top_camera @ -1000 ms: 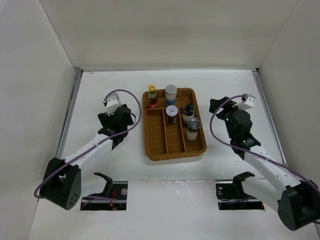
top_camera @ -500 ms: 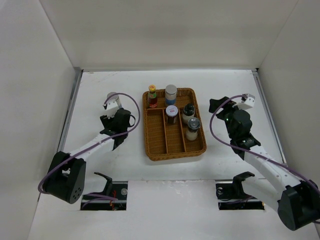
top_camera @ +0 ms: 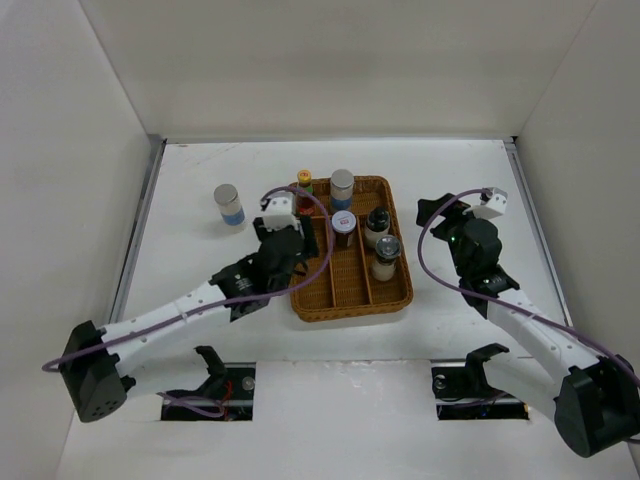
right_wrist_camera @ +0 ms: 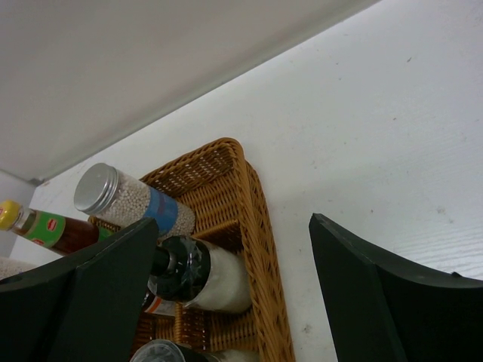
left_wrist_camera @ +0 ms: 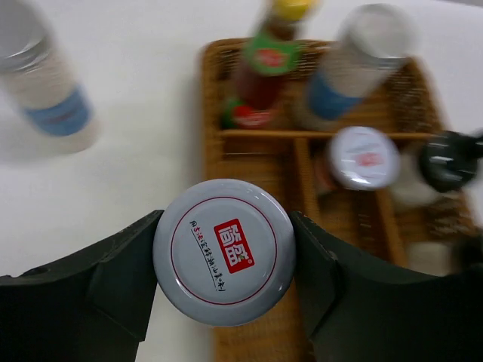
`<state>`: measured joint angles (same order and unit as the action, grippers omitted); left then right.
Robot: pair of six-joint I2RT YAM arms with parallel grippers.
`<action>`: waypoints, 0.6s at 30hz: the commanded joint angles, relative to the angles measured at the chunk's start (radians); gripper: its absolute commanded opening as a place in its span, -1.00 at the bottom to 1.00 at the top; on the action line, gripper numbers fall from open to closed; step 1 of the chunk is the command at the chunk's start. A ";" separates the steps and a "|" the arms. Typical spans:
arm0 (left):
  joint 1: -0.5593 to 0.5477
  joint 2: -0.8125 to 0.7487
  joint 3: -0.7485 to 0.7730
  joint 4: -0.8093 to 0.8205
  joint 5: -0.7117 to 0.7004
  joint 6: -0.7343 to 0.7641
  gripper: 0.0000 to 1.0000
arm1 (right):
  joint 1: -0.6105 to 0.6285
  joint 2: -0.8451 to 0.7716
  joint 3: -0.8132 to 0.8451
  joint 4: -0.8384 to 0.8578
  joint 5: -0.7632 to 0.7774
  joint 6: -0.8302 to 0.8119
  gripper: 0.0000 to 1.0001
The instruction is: Organize the condiment bottles
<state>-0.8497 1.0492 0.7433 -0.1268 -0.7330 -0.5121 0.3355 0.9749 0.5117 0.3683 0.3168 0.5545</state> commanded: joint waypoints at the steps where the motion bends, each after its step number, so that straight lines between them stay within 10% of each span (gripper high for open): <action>1: -0.145 0.058 0.109 0.127 -0.048 0.007 -0.39 | 0.009 -0.010 0.040 0.057 -0.002 0.002 0.76; 18: -0.354 0.431 0.101 0.436 -0.005 0.064 -0.34 | 0.009 -0.005 0.040 0.058 -0.002 0.002 0.79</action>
<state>-1.1881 1.4845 0.8421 0.1043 -0.7238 -0.4553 0.3355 0.9756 0.5117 0.3683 0.3168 0.5545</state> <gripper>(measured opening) 0.603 0.894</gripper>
